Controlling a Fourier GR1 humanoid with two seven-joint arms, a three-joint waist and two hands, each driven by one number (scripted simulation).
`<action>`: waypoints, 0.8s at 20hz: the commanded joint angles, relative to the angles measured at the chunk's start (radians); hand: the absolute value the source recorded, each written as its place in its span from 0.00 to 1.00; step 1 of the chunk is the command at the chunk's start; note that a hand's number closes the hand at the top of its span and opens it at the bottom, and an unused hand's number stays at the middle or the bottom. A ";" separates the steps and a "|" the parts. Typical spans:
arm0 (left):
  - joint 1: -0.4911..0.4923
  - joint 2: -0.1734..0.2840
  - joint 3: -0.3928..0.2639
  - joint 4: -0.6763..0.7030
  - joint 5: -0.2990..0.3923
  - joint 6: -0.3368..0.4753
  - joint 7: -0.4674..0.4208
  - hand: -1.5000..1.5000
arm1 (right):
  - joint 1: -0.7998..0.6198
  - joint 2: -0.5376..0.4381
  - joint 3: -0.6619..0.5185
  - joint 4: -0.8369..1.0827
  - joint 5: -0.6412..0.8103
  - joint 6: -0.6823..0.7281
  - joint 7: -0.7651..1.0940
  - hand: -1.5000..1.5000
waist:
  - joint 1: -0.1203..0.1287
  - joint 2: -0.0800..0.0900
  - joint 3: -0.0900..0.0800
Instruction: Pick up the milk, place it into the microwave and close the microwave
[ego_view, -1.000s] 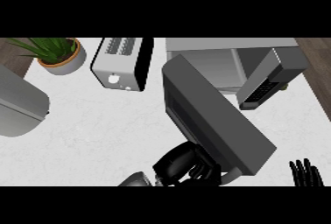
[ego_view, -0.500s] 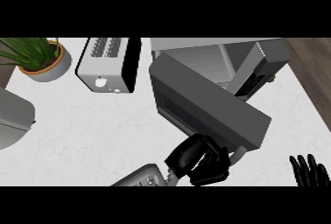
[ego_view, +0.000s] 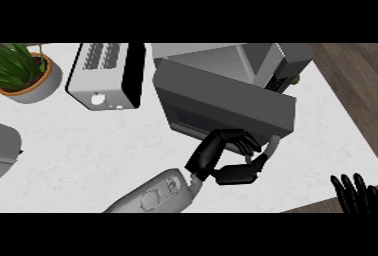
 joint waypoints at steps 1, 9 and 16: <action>-0.081 -0.013 0.055 0.049 0.070 0.073 -0.037 1.00 | 0.010 -0.023 0.018 -0.055 -0.030 0.048 0.016 0.00 | -0.029 0.007 -0.001; -0.158 -0.013 0.119 0.132 0.205 0.066 -0.104 1.00 | 0.019 -0.056 0.035 -0.129 -0.076 0.064 0.064 0.00 | -0.080 0.029 -0.002; -0.214 -0.013 0.145 0.202 0.274 0.075 -0.151 1.00 | 0.051 -0.081 0.039 -0.168 -0.108 0.082 0.083 0.00 | -0.127 0.034 0.000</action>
